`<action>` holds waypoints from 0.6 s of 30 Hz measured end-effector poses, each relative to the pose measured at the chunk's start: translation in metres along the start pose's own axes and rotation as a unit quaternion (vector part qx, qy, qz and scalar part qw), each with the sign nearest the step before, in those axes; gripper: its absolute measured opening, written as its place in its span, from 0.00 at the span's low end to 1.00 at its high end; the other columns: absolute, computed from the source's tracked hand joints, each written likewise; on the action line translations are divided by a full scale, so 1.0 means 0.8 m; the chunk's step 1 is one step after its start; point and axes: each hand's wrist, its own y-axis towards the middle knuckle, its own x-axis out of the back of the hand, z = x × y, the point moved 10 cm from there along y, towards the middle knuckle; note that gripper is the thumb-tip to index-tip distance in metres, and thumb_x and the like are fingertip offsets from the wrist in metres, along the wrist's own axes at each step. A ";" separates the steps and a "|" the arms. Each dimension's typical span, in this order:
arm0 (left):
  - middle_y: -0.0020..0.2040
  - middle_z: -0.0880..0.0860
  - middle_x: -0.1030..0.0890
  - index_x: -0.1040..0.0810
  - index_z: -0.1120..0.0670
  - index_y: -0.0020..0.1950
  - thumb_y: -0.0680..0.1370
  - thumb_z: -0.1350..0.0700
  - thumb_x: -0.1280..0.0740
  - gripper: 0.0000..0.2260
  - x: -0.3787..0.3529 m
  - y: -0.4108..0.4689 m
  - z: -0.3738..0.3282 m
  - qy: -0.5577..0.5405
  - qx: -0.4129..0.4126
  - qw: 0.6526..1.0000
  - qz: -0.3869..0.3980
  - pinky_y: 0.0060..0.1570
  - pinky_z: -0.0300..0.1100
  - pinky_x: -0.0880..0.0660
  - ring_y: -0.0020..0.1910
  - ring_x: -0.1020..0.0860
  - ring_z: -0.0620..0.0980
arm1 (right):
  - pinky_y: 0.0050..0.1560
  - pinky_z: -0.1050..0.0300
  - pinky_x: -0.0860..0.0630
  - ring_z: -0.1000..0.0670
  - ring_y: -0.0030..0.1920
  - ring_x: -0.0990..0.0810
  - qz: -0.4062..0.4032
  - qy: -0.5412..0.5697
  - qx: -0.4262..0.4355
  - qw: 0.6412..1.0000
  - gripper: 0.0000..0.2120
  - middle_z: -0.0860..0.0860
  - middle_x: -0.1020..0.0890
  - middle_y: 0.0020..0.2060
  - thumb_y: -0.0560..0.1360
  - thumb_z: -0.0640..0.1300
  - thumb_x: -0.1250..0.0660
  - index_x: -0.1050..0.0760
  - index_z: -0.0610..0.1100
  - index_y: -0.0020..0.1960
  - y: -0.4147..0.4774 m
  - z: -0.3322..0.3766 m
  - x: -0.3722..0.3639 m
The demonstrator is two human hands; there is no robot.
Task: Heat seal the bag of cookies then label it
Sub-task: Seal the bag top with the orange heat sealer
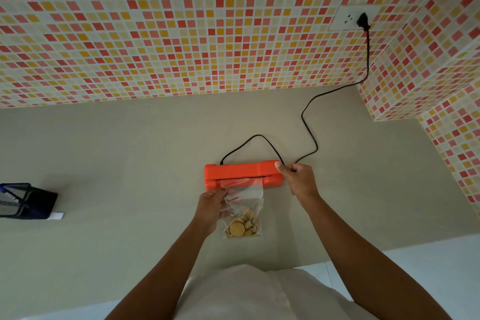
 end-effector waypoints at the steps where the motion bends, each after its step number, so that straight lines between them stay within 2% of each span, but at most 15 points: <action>1: 0.45 0.57 0.13 0.20 0.60 0.54 0.82 0.54 0.39 0.11 0.001 0.000 0.000 0.000 0.000 1.000 -0.002 0.37 0.46 0.20 0.40 0.16 0.55 | 0.28 0.59 0.39 0.56 0.21 0.39 0.000 -0.002 0.002 1.000 0.23 0.55 0.34 0.20 0.71 0.55 0.25 0.30 0.43 0.28 0.000 0.000 -0.001; 5: 0.50 0.61 0.15 0.21 0.62 0.57 0.82 0.52 0.38 0.14 0.002 0.001 0.000 -0.002 -0.003 1.000 -0.001 0.35 0.45 0.20 0.44 0.16 0.57 | 0.28 0.59 0.38 0.56 0.21 0.38 0.001 -0.018 0.018 1.000 0.23 0.54 0.34 0.20 0.71 0.54 0.25 0.30 0.42 0.28 0.001 0.005 0.001; 11: 0.51 0.62 0.15 0.21 0.62 0.56 0.82 0.54 0.38 0.13 0.000 0.000 -0.001 -0.002 -0.004 1.000 -0.003 0.36 0.46 0.20 0.46 0.16 0.58 | 0.32 0.57 0.37 0.52 0.25 0.36 -0.005 -0.035 0.032 0.999 0.25 0.49 0.32 0.24 0.71 0.52 0.24 0.26 0.30 0.33 -0.001 0.019 0.004; 15: 0.45 0.58 0.14 0.20 0.60 0.53 0.82 0.54 0.38 0.12 0.001 0.001 -0.003 0.002 -0.008 1.000 -0.004 0.37 0.47 0.20 0.41 0.15 0.54 | 0.32 0.60 0.33 0.57 0.24 0.32 -0.024 -0.049 0.064 0.996 0.20 0.51 0.27 0.23 0.71 0.50 0.24 0.22 0.34 0.32 -0.015 0.057 0.013; 18: 0.43 0.57 0.14 0.20 0.59 0.52 0.82 0.53 0.38 0.11 0.002 0.002 -0.002 0.004 -0.011 1.000 -0.003 0.39 0.49 0.20 0.40 0.15 0.53 | 0.31 0.67 0.32 0.59 0.26 0.27 -0.026 -0.078 0.108 0.991 0.17 0.53 0.23 0.25 0.72 0.50 0.25 0.23 0.40 0.32 -0.030 0.100 0.017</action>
